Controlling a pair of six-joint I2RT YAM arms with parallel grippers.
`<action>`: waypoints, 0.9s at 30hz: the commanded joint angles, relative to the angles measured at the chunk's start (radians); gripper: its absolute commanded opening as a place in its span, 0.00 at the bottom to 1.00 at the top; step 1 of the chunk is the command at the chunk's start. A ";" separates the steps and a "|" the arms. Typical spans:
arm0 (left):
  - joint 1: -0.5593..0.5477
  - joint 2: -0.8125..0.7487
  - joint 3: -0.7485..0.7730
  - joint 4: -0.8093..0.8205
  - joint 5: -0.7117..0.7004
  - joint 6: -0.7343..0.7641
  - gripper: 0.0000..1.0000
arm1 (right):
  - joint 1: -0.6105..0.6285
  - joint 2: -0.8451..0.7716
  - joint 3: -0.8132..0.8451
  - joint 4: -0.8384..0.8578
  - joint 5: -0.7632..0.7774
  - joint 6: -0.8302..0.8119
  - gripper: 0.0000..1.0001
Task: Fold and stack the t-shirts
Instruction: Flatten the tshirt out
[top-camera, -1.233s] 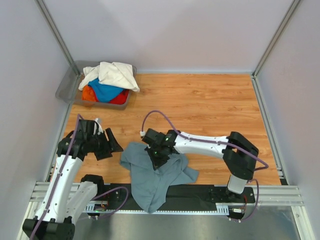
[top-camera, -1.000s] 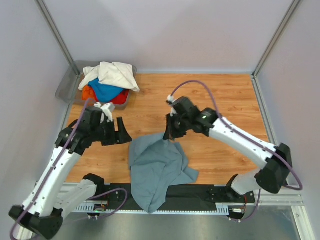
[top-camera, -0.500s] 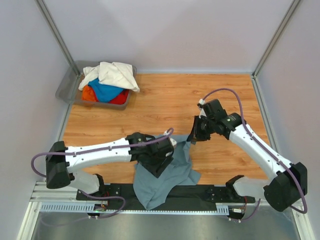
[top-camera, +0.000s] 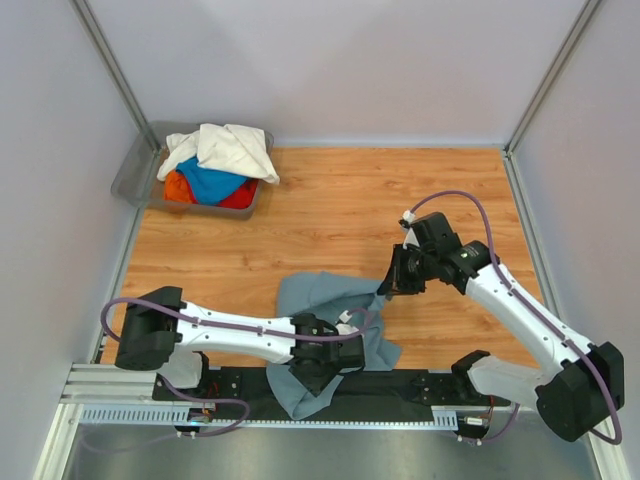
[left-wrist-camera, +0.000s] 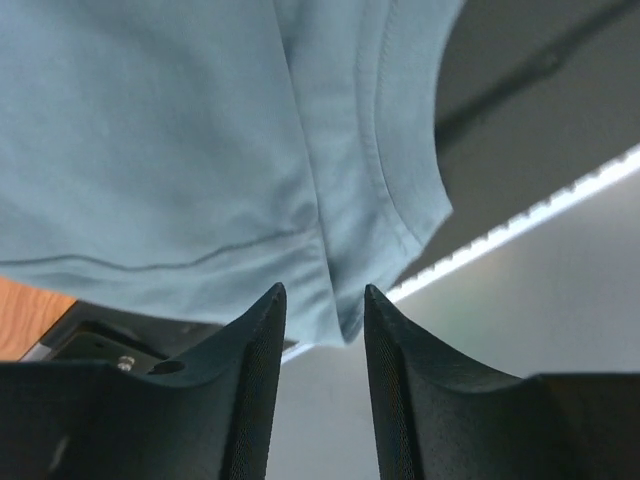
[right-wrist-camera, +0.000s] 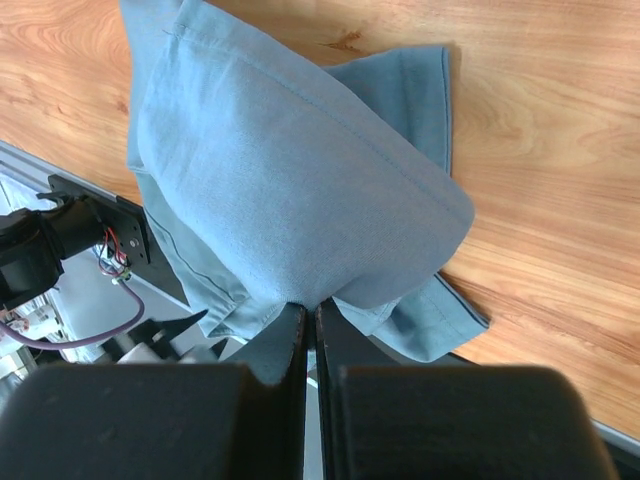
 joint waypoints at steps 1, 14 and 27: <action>-0.003 0.035 0.011 0.066 -0.051 -0.050 0.44 | -0.005 -0.031 0.030 -0.012 -0.012 -0.023 0.00; -0.012 0.171 0.041 0.014 -0.126 -0.099 0.41 | -0.008 -0.100 0.004 -0.049 -0.003 -0.028 0.00; -0.015 0.229 0.035 -0.039 -0.204 -0.090 0.08 | -0.030 -0.107 -0.006 -0.041 -0.007 -0.025 0.00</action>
